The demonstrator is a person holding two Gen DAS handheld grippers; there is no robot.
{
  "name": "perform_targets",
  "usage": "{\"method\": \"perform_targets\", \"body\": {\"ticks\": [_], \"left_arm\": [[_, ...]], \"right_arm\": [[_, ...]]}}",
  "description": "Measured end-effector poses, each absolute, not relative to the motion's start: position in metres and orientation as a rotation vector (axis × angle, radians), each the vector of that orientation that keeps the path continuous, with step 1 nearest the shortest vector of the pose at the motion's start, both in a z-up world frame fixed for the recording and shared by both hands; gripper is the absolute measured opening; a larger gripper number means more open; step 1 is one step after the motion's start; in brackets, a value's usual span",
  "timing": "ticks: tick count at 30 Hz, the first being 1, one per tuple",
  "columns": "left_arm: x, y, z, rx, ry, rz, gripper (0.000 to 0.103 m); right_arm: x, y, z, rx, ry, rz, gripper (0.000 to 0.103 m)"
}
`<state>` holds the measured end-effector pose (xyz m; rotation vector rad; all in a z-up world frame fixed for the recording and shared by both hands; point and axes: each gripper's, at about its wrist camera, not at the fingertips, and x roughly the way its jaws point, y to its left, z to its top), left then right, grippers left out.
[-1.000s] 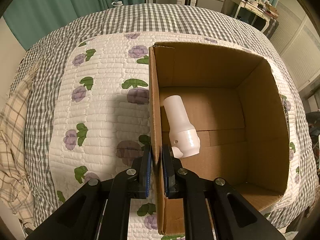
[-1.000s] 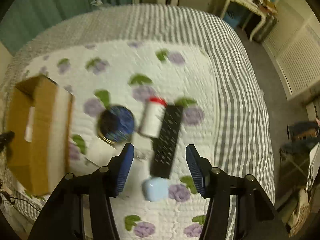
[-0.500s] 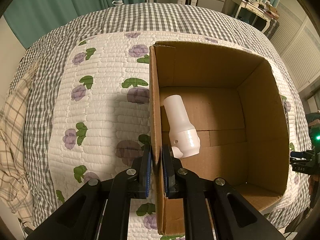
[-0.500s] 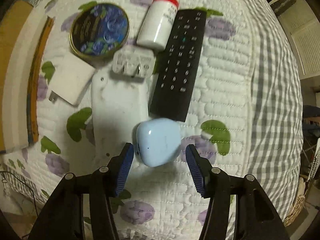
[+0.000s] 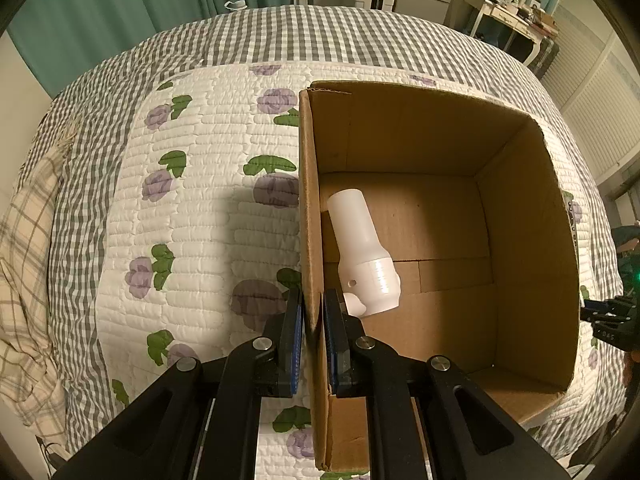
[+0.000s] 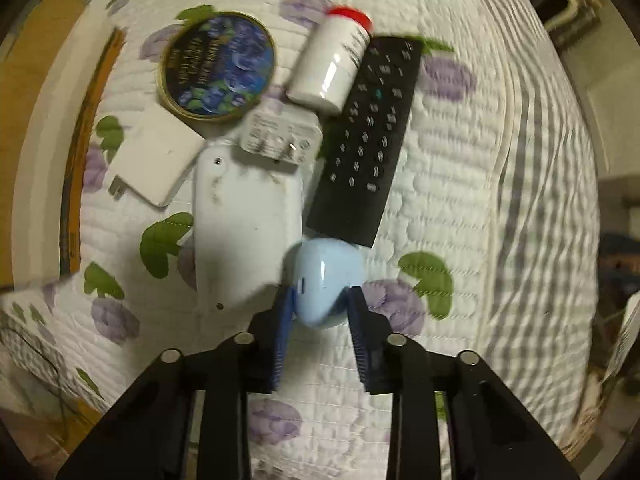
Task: Organize rigid objects
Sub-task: 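Grasp the light-blue earbud case with the right tool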
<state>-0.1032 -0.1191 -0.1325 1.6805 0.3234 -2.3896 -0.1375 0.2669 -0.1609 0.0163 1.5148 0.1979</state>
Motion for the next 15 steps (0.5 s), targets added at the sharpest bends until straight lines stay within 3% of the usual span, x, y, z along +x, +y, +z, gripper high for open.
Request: {"method": "perform_targets", "body": {"ticks": [11,15], "left_arm": [[-0.102,-0.118,-0.133,1.677,0.310,-2.389,0.010],[-0.102,-0.118,-0.133,1.677,0.322,-2.387,0.010]], "right_arm": [[-0.133,0.247,-0.127,-0.079,1.452,0.186,0.021],[-0.122,0.265,-0.091,-0.071,1.378,0.226,0.021]]}}
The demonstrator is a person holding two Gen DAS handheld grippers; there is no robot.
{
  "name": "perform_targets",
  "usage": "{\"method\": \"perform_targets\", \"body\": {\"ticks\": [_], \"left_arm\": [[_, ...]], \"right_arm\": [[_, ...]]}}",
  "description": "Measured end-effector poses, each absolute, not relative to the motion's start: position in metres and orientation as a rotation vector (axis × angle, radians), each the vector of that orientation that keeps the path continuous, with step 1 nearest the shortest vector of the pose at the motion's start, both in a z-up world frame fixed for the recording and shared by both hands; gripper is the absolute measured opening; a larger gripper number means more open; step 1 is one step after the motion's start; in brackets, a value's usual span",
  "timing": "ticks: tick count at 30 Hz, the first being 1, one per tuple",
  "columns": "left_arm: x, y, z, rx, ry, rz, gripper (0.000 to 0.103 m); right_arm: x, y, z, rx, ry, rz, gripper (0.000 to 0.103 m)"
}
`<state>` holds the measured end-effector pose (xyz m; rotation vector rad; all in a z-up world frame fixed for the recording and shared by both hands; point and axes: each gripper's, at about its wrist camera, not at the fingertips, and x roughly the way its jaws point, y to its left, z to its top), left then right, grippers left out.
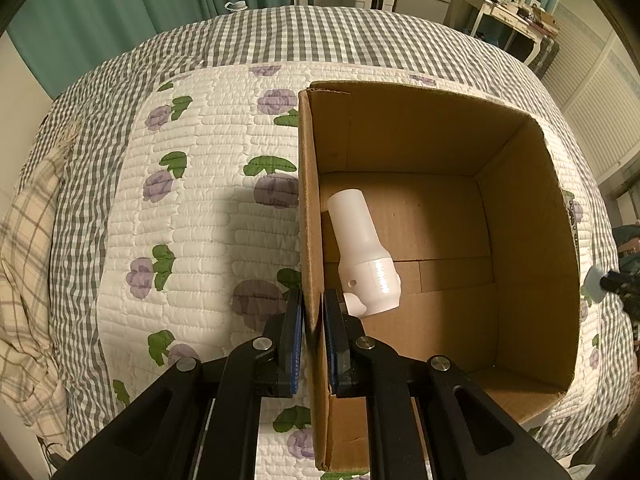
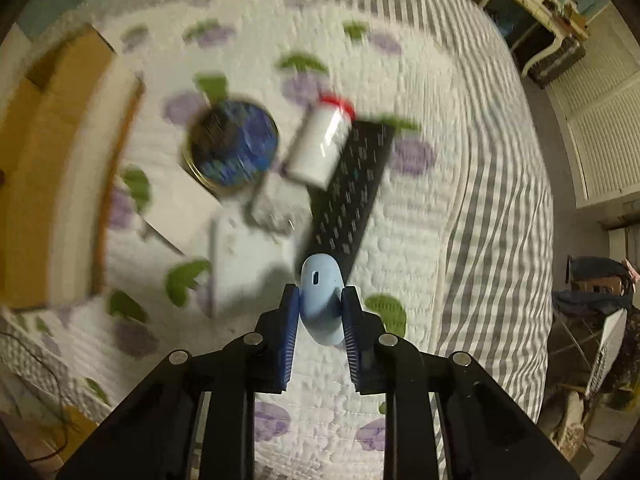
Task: Organize rigid objects
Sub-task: 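Grasp the light-blue earbud case with the right tool, then drop the light-blue earbud case into the box with the right tool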
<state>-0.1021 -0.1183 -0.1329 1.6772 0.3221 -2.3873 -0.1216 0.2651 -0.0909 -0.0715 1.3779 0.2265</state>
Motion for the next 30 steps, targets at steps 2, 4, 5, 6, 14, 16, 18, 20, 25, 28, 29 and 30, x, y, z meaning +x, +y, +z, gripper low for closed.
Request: {"method": "perform_targets", "body": {"ticks": [2,4,5,6,14,16,18,20,25,28,29,30], "left_arm": [[-0.102,-0.119,-0.133,1.677,0.329,-2.384,0.010],[-0.102,-0.118,-0.133,1.676,0.321,-2.382,0.010],[-0.102,-0.117,-0.133,1.676,0.314,-2.381,0.010],[-0.102,-0.117,-0.133,1.675,0.313,-2.380,0.010],[-0.104,-0.117,-0.132,1.674,0.319,-2.372,0.010],[-0.104,-0.117,-0.132,1.673,0.323,-2.374,0.010],[-0.104,-0.116,-0.132,1.673,0.320,-2.374,0.010],[-0.104,-0.116,-0.132,1.672,0.319,-2.377,0.010],[-0.104,-0.118,-0.133,1.670,0.330,-2.380,0.010],[-0.103,-0.118,-0.133,1.668,0.332,-2.384,0.010],[-0.103,-0.118,-0.133,1.668,0.336,-2.385,0.010],[-0.102,-0.119,-0.133,1.660,0.358,-2.374,0.010]], "right_arm": [[-0.107,0.290,-0.067,-0.077,1.327,0.252,0.021],[-0.092,0.303,-0.039,-0.087,1.261,0.294,0.020],[-0.089,0.311,-0.026,-0.091,1.233,0.314,0.020],[-0.084,0.317,-0.013,-0.097,1.207,0.339,0.020],[-0.070,0.425,0.088,-0.179,1.011,0.575,0.019],[-0.071,0.454,0.090,-0.214,1.008,0.620,0.019],[-0.072,0.476,0.082,-0.232,1.021,0.656,0.018],[-0.072,0.494,0.071,-0.263,1.046,0.673,0.005],[-0.070,0.519,0.020,-0.339,1.134,0.668,0.000],[-0.072,0.520,0.000,-0.360,1.169,0.681,0.000],[-0.073,0.518,-0.002,-0.362,1.170,0.684,0.000],[-0.073,0.515,0.000,-0.361,1.160,0.692,0.000]]}}
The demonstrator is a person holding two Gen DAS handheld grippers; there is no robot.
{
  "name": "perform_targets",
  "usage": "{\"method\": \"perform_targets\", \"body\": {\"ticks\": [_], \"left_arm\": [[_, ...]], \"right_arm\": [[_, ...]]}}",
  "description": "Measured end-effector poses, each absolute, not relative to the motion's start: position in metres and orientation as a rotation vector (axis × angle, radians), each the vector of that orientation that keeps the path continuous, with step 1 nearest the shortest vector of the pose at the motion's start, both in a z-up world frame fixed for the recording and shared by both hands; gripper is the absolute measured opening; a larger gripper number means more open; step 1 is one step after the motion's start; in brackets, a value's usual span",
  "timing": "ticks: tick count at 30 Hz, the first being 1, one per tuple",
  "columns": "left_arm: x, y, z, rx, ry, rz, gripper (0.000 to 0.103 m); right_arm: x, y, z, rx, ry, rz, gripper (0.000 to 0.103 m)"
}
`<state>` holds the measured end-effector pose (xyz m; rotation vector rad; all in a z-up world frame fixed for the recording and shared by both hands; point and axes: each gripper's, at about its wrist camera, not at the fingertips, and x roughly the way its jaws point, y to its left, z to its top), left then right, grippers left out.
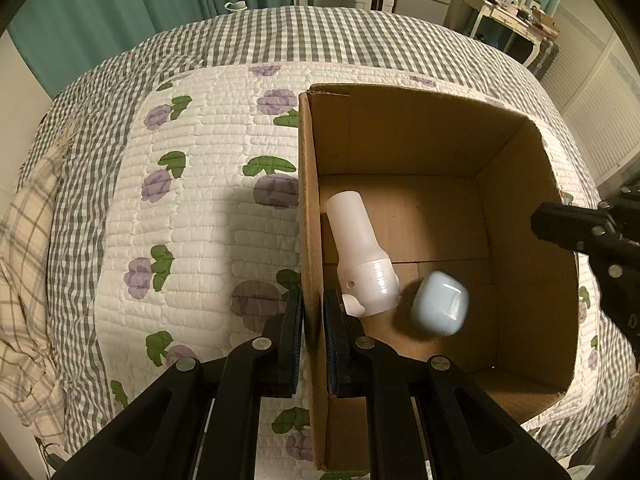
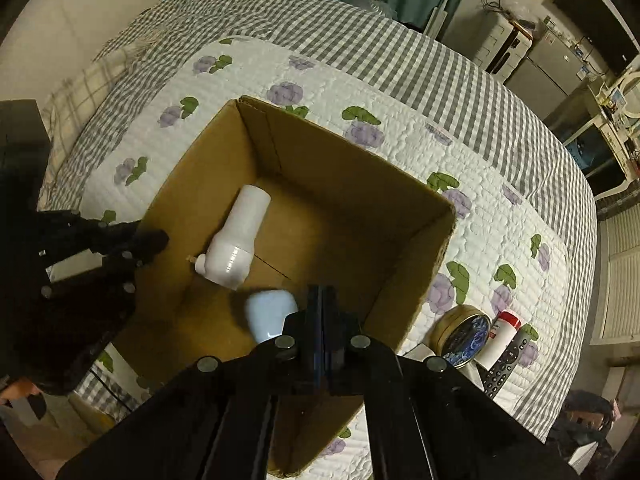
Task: Organize rigid objects
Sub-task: 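Drop the light-blue earbud case into the box with the right tool, then grasp the black TV remote with the right tool and lift it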
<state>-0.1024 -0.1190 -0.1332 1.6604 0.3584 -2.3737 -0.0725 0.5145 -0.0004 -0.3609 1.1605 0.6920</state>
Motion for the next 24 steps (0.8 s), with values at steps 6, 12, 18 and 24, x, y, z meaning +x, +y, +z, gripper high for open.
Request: {"method": "perform_targets", "body": {"ticks": [6,12,18,24], "left_arm": [[-0.103,-0.120,-0.133,1.660,0.364,-2.372,0.010],[-0.103,-0.120,-0.134,1.660,0.371,-2.367,0.010],[-0.101,-0.119,-0.134,1.659,0.367,-2.363,0.010],[-0.101,-0.118,-0.133,1.657,0.355,-2.355,0.010]], "right_arm": [[-0.054,0.472,0.028,-0.259,1.107,0.705,0.000],[-0.031,0.396,0.036,-0.195,1.084,0.587,0.065],[-0.007,0.329,-0.019,-0.260,1.163,0.519,0.073],[0.008,0.290,-0.087,-0.351,1.264,0.457,0.072]]}}
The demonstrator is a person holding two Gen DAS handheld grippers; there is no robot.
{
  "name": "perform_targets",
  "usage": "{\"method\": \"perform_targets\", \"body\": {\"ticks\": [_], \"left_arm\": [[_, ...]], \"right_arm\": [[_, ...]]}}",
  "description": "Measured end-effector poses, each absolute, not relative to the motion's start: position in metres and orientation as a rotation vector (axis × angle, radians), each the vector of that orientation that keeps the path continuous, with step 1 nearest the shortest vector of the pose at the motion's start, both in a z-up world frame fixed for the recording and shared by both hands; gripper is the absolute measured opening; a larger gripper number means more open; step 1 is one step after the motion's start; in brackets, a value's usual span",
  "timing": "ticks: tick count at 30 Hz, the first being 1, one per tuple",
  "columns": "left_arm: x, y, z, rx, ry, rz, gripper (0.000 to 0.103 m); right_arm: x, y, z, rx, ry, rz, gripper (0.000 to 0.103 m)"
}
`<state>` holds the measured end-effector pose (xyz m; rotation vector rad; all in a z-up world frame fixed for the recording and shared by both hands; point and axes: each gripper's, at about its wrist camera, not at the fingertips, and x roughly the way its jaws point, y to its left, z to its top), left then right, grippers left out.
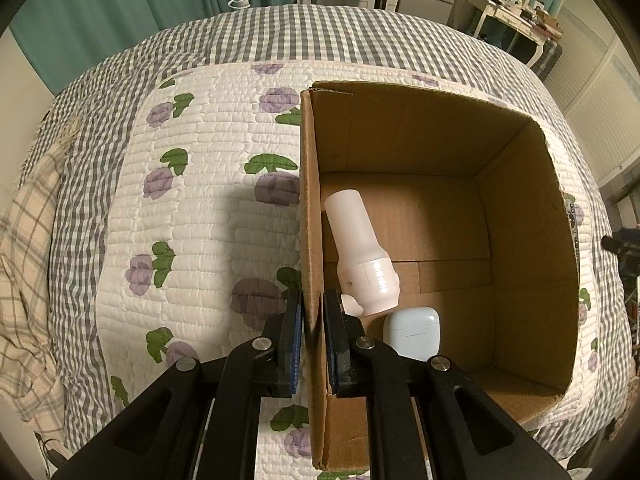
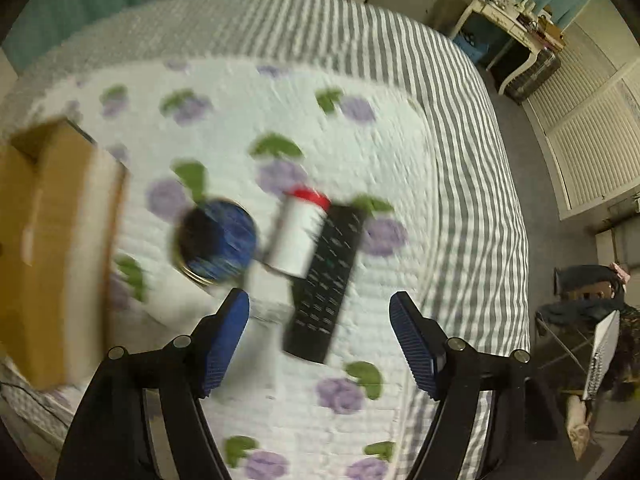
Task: Organize rigid objects
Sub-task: 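Grasp the black TV remote with the right tool and lift it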
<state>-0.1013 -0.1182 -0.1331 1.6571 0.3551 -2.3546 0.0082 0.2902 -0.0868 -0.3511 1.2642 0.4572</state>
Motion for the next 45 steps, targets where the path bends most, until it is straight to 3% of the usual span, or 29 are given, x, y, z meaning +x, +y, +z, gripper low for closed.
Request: {"method": "perform_targets", "body": {"ticks": [1,4,8,19,29,31,39,45], "left_arm": [[-0.102,-0.118,-0.133,1.657,0.354,-2.353,0.010],[-0.101,-0.119,-0.132,1.659,0.372,-2.351,0.010],[-0.101,-0.117,-0.133,1.660,0.359,-2.343,0.010],[-0.106,-0.120,-0.134,1.667,0.380,-2.320,0.010],[-0.105,-0.123,-0.135,1.676,0.380,-2.322,0.010],[-0.105,-0.124,-0.136,1.676,0.377,-2.321,0.010],[-0.106,-0.122,-0.137,1.677,0.379,-2.320,0.010],[-0.106,-0.123,-0.137,1.677,0.383,-2.320,0.010]], "right_arm": [[0.009,0.286,-0.095,-0.381,1.268,0.453,0.071],[0.018,0.271,-0.118,-0.379,1.324,0.464,0.052],[0.026,0.263,-0.146,-0.297,1.412,0.508,0.045],[0.042,0.254,-0.180,-0.193,1.511,0.589,0.040],[0.036,0.264,-0.189,-0.302,1.498,0.638,0.030],[0.034,0.263,-0.186,-0.310,1.477,0.645,0.025],[0.031,0.250,-0.162,-0.409,1.374,0.651,0.024],[0.040,0.229,-0.127,-0.332,1.317,0.663,0.019]]}}
